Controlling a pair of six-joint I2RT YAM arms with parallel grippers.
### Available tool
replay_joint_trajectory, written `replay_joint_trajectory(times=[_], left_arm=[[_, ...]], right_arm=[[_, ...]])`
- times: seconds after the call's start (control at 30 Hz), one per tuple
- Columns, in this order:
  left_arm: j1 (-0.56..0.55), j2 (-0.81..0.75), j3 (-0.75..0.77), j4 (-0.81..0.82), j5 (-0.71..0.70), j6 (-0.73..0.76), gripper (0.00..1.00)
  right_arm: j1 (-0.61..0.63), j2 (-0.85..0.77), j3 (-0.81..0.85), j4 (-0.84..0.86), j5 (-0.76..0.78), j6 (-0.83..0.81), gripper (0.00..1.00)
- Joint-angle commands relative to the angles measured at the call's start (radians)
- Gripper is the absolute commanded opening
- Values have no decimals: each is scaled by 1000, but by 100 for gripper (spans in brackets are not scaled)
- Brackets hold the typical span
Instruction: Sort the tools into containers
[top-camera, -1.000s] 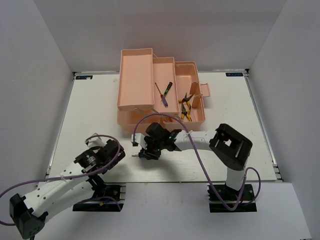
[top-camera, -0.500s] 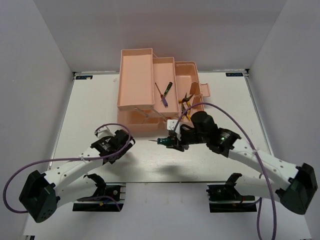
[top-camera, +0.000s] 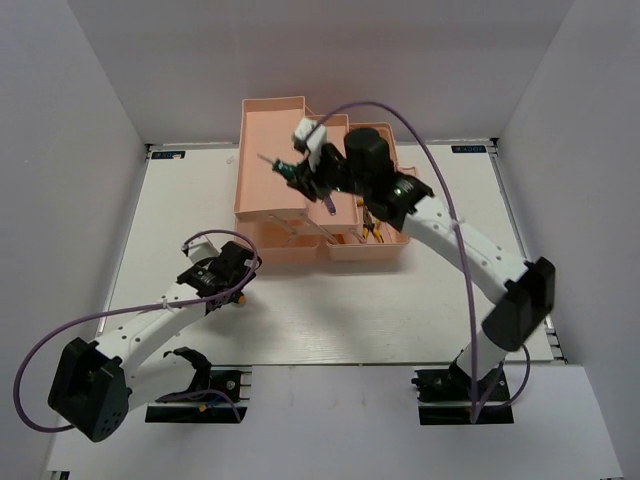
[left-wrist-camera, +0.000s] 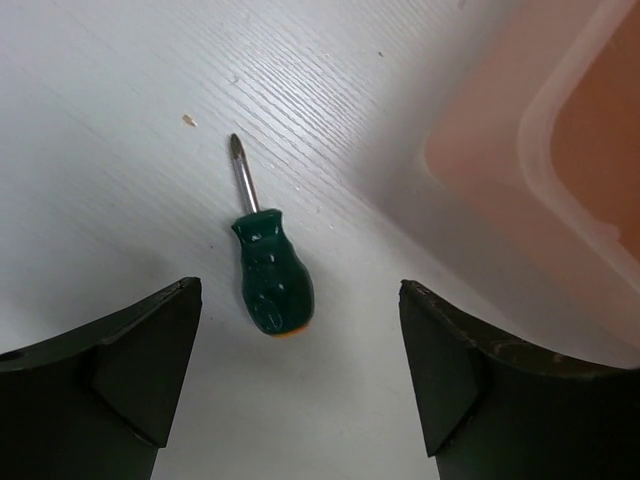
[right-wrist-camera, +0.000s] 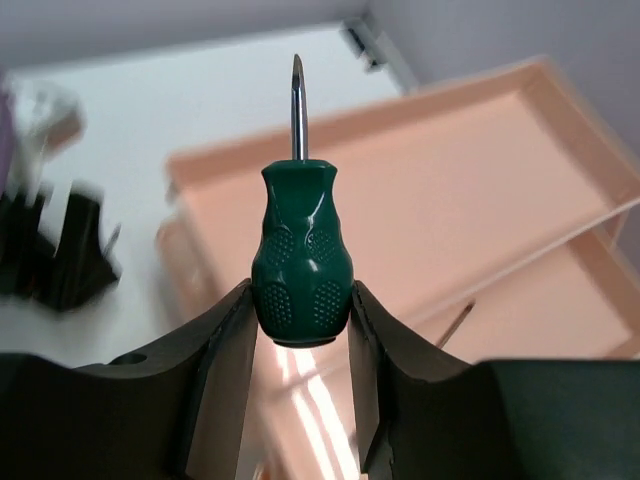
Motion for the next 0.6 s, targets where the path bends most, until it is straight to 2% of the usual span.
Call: replay_joint_trajectory(times=[0.0, 0.03, 0.13, 0.2, 0.27, 0.3, 0.33, 0.4, 0.47, 0.57], left_arm=[[32, 6, -21, 50, -5, 62, 90], [43, 18, -21, 60, -5, 73, 90], [54, 72, -21, 93, 20, 91, 90], [65, 96, -21, 112, 41, 103, 90], [65, 127, -21, 124, 50, 103, 90], [75, 136, -21, 136, 50, 113, 90], [76, 147, -21, 146, 50, 113, 88], [76, 176, -21, 158, 59, 113, 86], [85, 196, -21, 158, 60, 122, 85], [85, 217, -21, 167, 70, 122, 81]], right_arm=[[-14, 109, 235, 24, 54, 116, 0], [-14, 185, 295, 16, 51, 125, 0], [-22, 277, 403, -38, 27, 142, 0], [-34, 316, 415, -61, -8, 150, 21], [-46, 339, 411, -61, -39, 151, 32], [-46, 345, 411, -59, -54, 151, 41], [-49, 348, 408, -61, -51, 153, 45], [-57, 344, 405, -61, -64, 165, 63], [-66, 330, 395, -61, -67, 179, 71], [-80, 295, 371, -55, -81, 194, 74]])
